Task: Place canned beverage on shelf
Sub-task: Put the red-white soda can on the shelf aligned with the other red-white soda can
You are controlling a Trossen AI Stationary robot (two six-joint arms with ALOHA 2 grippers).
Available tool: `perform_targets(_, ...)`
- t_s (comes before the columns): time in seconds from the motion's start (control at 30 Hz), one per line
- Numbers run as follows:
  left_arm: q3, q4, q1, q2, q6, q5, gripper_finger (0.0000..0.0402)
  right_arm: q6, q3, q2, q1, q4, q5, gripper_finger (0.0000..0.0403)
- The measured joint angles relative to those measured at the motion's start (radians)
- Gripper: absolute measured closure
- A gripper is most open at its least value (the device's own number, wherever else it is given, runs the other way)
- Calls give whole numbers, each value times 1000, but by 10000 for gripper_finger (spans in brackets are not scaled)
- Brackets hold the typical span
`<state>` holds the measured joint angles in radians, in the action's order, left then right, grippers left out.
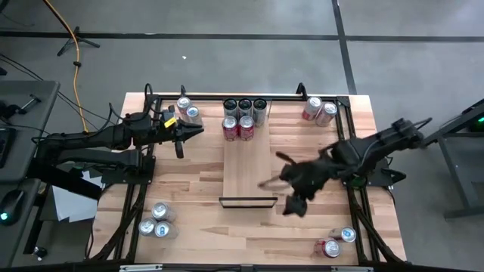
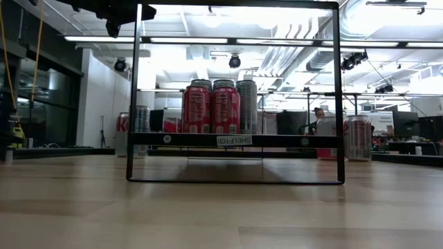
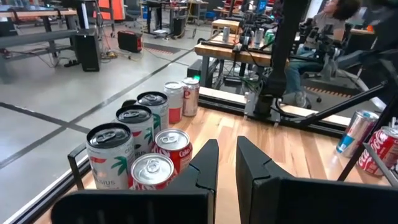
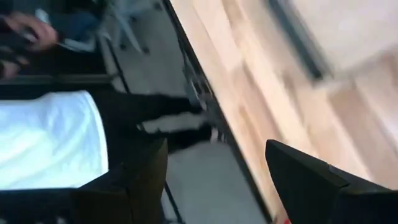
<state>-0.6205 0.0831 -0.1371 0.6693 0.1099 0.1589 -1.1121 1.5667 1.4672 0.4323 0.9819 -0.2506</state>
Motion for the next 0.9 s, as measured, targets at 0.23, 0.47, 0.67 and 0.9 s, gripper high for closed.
perform_targets(0.23, 0, 8, 0, 0, 1, 0, 398, -288, 6, 72, 262, 17, 115, 146)
perform_targets(0.47, 0, 7, 0, 0, 0, 8, 398, -511, 3, 152, 439, 6, 147, 146)
perform_targets(0.67, 0, 6, 0, 0, 1, 11, 398, -431, 2, 203, 471, 31, 140, 146)
perform_targets(0.9, 0, 3, 0, 0, 1, 11, 398, -462, 2, 216, 470, 118, 114, 140)
